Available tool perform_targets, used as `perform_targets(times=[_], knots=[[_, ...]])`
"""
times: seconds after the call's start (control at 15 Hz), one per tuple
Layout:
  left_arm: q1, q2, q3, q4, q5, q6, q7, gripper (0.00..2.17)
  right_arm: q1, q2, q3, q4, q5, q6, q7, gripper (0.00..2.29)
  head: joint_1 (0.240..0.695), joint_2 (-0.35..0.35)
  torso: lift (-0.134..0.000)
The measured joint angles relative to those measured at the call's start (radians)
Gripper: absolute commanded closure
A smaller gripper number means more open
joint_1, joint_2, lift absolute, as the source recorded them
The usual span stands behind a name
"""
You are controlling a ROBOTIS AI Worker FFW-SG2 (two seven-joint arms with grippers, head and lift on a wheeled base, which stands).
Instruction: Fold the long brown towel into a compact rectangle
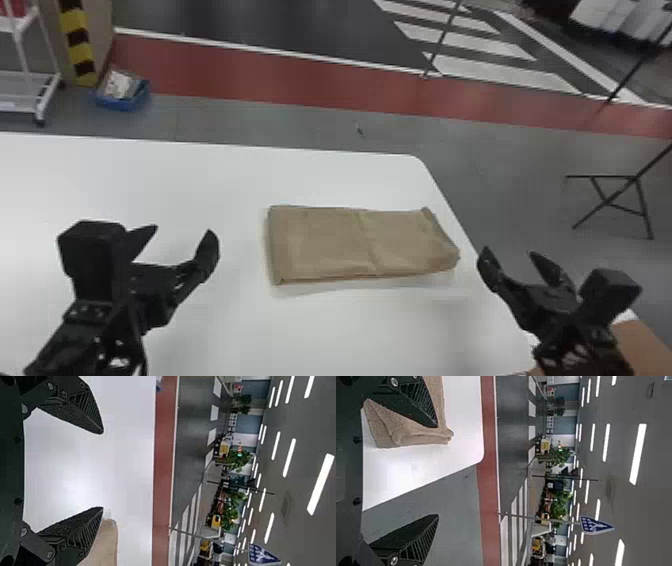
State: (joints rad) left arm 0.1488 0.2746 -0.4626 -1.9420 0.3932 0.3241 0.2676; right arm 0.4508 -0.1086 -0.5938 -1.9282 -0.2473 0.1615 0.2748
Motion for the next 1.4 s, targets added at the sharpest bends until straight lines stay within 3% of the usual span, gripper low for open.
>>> perform_targets(times=[0.27,0.67,0.93,1.27,1.4], knots=[[-0.032,-0.064,-0.069,0.095,0.015,-0.001,-0.006,0.33,0.025,0.040,0.003,0.032,-0.004,-0.085,0.007,0.09,0.695,-0.350,-0.124],[-0.099,-0.134,-0.170,0.205,0.094,-0.016,-0.033,0.33,0.055,0.067,0.022,0.039,-0.013,-0.140,0.012,0.09,0.695,-0.350,-0.124],[-0.151,-0.152,-0.268,0.271,0.047,-0.053,-0.017,0.34,0.056,0.062,0.021,0.058,-0.019,-0.176,0.012,0.09,0.695,-0.350,-0.124],[-0.173,-0.166,-0.294,0.310,-0.040,-0.057,-0.008,0.34,0.042,0.057,0.017,0.084,-0.021,-0.211,0.012,0.09,0.695,-0.350,-0.124],[-0.180,-0.170,-0.295,0.332,-0.062,-0.058,-0.003,0.52,0.039,0.057,0.016,0.091,-0.026,-0.211,0.012,0.09,0.695,-0.350,-0.124]])
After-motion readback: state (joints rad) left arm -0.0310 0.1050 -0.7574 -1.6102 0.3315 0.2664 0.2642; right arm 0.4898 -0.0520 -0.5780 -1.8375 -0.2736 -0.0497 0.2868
